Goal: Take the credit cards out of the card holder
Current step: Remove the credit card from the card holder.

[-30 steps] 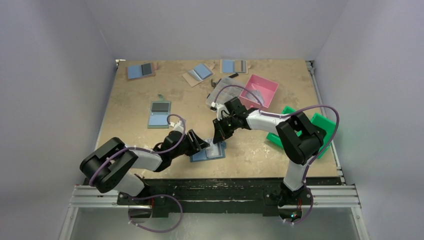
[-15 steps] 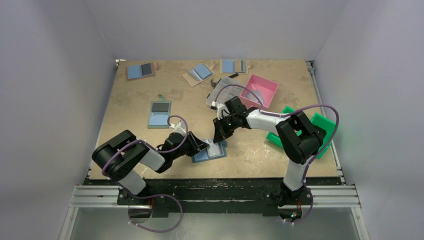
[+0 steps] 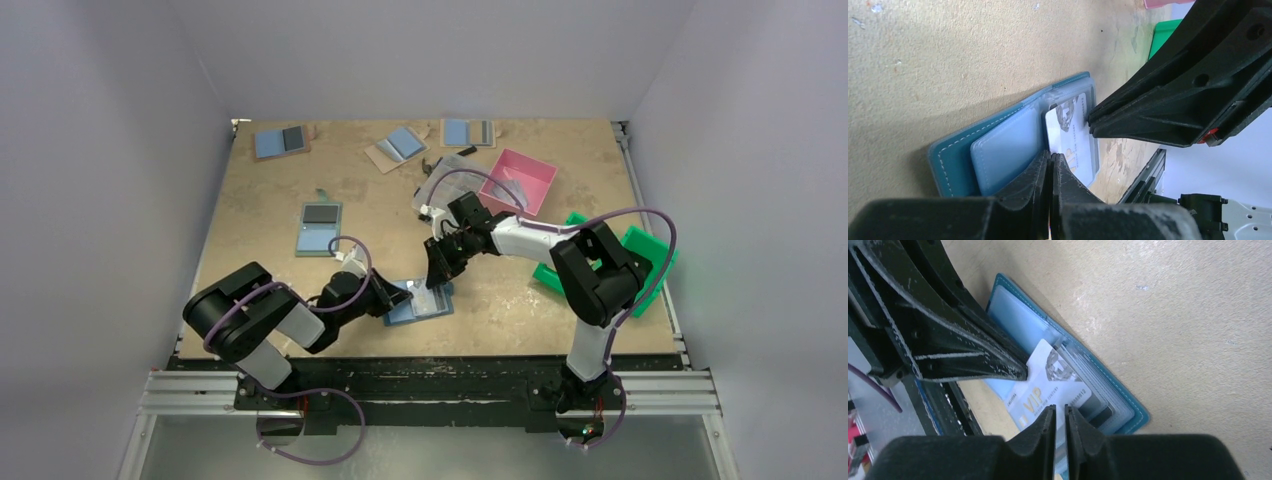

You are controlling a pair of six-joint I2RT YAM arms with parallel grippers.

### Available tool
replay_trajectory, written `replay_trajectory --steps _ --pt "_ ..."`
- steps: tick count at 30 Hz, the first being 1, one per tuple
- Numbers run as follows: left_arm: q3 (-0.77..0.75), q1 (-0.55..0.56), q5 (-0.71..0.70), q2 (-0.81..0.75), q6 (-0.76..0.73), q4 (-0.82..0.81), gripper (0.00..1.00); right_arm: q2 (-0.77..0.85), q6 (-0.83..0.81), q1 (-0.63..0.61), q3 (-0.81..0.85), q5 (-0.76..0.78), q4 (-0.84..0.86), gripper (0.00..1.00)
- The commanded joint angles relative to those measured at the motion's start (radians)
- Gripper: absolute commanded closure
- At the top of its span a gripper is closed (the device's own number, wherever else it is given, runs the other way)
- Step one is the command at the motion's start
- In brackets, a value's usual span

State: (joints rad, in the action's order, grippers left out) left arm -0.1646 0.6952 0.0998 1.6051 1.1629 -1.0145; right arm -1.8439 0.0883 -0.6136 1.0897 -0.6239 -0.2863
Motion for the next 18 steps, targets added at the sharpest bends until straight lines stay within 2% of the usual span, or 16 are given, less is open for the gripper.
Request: replay_trajectory --steps 1,6,12,18 --pt "0.031 -0.002 0.013 -0.041 -0.075 0.007 1.0 0.023 -0.124 0.035 0.03 -0.084 -0.078 0.77" --pt "0.035 -0.002 0.014 -0.083 -0.102 0.075 1.0 0.042 -0.192 0.054 0.029 -0.166 -0.1 0.67" --pt "0.047 -0.004 0.02 -0.119 -0.1 0.117 1.0 0.032 -0.238 0.054 0.035 -0.209 -0.124 0.66" --pt "0.054 -0.004 0.038 -0.111 -0.066 0.081 1.0 0.035 -0.296 0.054 0.044 -0.266 -0.154 0.66"
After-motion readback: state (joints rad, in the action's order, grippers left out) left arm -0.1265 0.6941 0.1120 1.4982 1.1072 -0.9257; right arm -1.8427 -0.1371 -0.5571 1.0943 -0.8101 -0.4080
